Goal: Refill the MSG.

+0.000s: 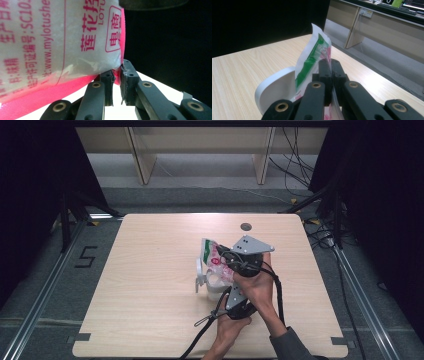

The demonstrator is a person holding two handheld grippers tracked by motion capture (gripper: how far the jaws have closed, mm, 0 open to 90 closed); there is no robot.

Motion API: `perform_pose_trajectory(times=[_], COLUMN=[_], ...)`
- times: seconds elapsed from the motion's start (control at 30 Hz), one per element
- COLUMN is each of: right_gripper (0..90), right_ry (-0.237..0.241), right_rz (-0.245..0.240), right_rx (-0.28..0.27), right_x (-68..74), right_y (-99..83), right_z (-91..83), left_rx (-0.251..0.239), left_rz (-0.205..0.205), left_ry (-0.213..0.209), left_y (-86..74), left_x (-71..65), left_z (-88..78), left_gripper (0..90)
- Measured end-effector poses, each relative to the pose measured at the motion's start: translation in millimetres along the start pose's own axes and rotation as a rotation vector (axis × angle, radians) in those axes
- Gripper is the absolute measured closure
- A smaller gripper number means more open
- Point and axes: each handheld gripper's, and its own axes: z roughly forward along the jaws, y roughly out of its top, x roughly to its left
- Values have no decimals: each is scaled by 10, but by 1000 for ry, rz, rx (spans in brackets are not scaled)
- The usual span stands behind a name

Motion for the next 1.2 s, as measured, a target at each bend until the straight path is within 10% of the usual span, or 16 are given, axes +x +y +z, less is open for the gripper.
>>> perform_pose_trajectory(times=[1.2], right_gripper=[899], right_ry=[0], right_rz=[4], right_rx=[9], right_x=[8], right_y=[14], right_z=[23], left_rx=[-12], left_rz=[-14], left_ry=[-11], left_y=[11], left_x=[8], left_z=[17], left_gripper=[812])
